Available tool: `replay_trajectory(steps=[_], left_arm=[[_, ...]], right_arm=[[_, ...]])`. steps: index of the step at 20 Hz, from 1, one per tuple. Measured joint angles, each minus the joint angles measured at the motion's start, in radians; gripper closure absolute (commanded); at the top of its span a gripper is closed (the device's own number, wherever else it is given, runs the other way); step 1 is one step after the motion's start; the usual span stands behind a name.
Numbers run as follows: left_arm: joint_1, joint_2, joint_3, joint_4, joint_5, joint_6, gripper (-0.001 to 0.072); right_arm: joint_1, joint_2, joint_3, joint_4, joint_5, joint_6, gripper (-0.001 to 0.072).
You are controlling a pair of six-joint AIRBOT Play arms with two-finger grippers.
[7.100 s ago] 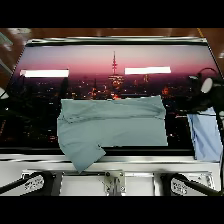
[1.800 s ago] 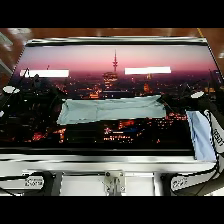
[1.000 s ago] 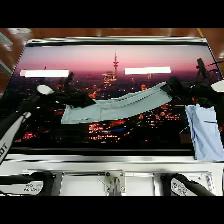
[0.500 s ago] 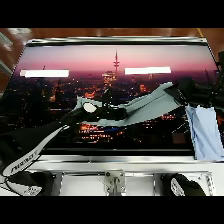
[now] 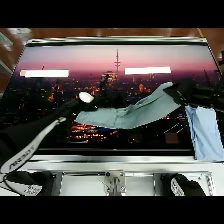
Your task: Fold the shirts.
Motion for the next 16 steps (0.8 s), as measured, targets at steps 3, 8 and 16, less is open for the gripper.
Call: replay_trajectory(steps=[3,8,16], left_arm=[[0.179,0.177,0.003,0.258,-0.066,-0.082,0.0675],[0.512,0.541,0.006,0.514,-0.158,-0.183,0.0674],[0.762,0.937,0.006,0.592,-0.317,-0.213,0.0673]], right_arm=[[0.144,-0.060,0.000,0.017,-0.111,-0.035,0.0653],[0.485,-0.263,0.000,0.032,-0.469,-0.070,0.0652],[0.836,-0.686,0.008,0.274,-0.919,-0.080,0.0627]])
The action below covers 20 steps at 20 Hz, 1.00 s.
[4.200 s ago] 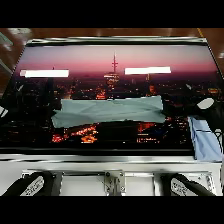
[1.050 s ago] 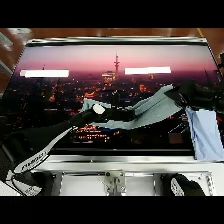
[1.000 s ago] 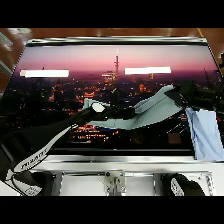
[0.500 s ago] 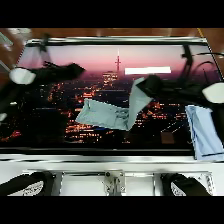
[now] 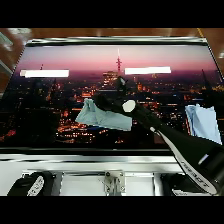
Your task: Fold the shirts.
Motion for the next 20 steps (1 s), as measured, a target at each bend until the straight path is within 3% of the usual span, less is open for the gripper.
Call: replay_trajectory(steps=[1,2,3,4,11,16,20], left_arm=[[0.008,0.019,0.000,0.005,-0.011,-0.005,0.0674],[0.014,0.034,0.000,0.008,-0.026,-0.011,0.0674],[0.017,0.043,-0.003,0.007,-0.040,-0.016,0.0674],[0.019,0.048,-0.007,0.007,-0.053,-0.021,0.0674],[0.027,0.062,-0.042,-0.037,-0.086,-0.050,0.0673],[0.027,0.063,-0.047,-0.050,-0.089,-0.053,0.0673],[0.027,0.063,-0.047,-0.053,-0.090,-0.054,0.0674]], right_arm=[[0.020,-0.031,0.008,0.024,-0.020,0.000,0.0625],[0.037,-0.058,0.021,0.045,-0.035,0.000,0.0554],[0.049,-0.079,0.036,0.060,-0.047,0.000,0.0233],[0.058,-0.097,0.055,0.075,-0.060,0.000,0.0149],[-0.003,-0.102,0.154,0.074,-0.074,-0.029,0.0149],[-0.178,-0.031,0.166,-0.024,0.156,-0.042,0.0150],[-0.143,-0.055,0.168,-0.026,0.282,-0.041,0.0150]])
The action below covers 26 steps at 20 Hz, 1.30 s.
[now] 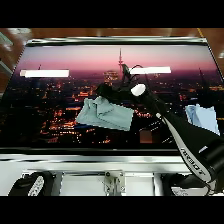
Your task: Fold the shirts.
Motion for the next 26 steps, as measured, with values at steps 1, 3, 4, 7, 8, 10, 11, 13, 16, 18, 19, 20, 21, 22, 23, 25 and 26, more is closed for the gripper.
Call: replay_trajectory(steps=[1,3,4,7,8,10,11,13,16,18,19,20,21,22,23,25,26], left_arm=[[0.000,0.000,0.000,0.000,0.000,0.000,0.0673],[0.000,0.000,0.000,0.000,-0.001,0.000,0.0673],[0.000,0.000,0.000,-0.001,-0.001,0.000,0.0673],[0.000,0.000,0.000,0.000,-0.001,0.000,0.0673],[0.000,0.000,0.000,0.000,-0.002,0.000,0.0673],[0.000,0.000,0.000,0.000,-0.003,0.003,0.0673],[0.000,0.000,0.000,0.001,-0.003,0.005,0.0673],[0.000,0.000,0.000,0.003,-0.004,0.008,0.0673],[0.000,0.000,0.000,0.003,-0.005,0.009,0.0673],[0.000,0.000,0.000,0.003,-0.006,0.011,0.0673],[0.000,0.000,0.000,0.003,-0.006,0.011,0.0673],[0.000,0.000,0.000,0.003,-0.006,0.011,0.0674],[0.000,0.000,0.000,0.003,-0.006,0.011,0.0674],[0.000,0.000,0.000,0.003,-0.006,0.011,0.0673],[0.000,0.000,0.000,0.003,-0.006,0.011,0.0673],[0.000,0.000,0.000,0.003,-0.006,0.011,0.0673],[0.000,0.000,0.000,0.003,-0.006,0.011,0.0673]], right_arm=[[0.026,-0.013,0.000,0.004,0.014,0.003,0.0149],[0.067,-0.032,0.001,0.005,0.025,-0.005,0.0149],[0.070,-0.034,0.001,-0.009,0.030,-0.008,0.0149],[0.005,-0.009,0.001,-0.121,0.135,-0.011,0.0082],[-0.042,0.005,0.001,-0.190,0.192,0.005,0.0073],[-0.149,0.026,0.000,-0.334,0.343,0.055,0.0073],[-0.207,0.033,-0.007,-0.403,0.415,0.084,0.0074],[-0.296,0.041,-0.040,-0.486,0.507,0.121,0.0073],[-0.360,0.036,-0.119,-0.509,0.539,0.136,0.0073],[-0.380,0.008,-0.158,-0.492,0.525,0.131,0.0073],[-0.383,-0.011,-0.169,-0.457,0.516,0.114,0.0073],[-0.386,-0.031,-0.178,-0.410,0.512,0.087,0.0073],[-0.389,-0.051,-0.184,-0.365,0.506,0.062,0.0074],[-0.391,-0.070,-0.189,-0.319,0.494,0.036,0.0075],[-0.393,-0.086,-0.192,-0.278,0.478,0.019,0.0076],[-0.396,-0.111,-0.196,-0.222,0.462,-0.008,0.0131],[-0.396,-0.119,-0.197,-0.202,0.454,-0.019,0.0249]])
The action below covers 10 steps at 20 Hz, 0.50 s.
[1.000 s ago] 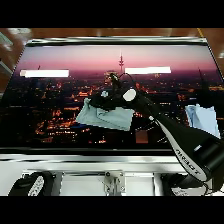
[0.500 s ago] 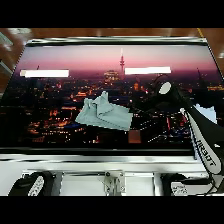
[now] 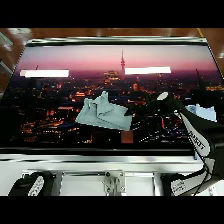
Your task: Fold the shirts.
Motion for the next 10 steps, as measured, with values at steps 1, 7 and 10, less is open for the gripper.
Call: replay_trajectory(steps=[1,7,10], left_arm=[[0.000,-0.001,0.000,0.000,0.000,0.000,0.0673],[0.000,-0.018,0.000,0.000,0.001,-0.003,0.0673],[0.000,-0.032,0.000,0.000,0.001,-0.003,0.0673]], right_arm=[[0.000,-0.007,-0.002,0.015,-0.006,-0.012,0.0354],[-0.010,-0.004,0.016,0.150,0.055,-0.145,0.0653],[-0.051,0.052,0.101,0.153,0.147,-0.172,0.0653]])
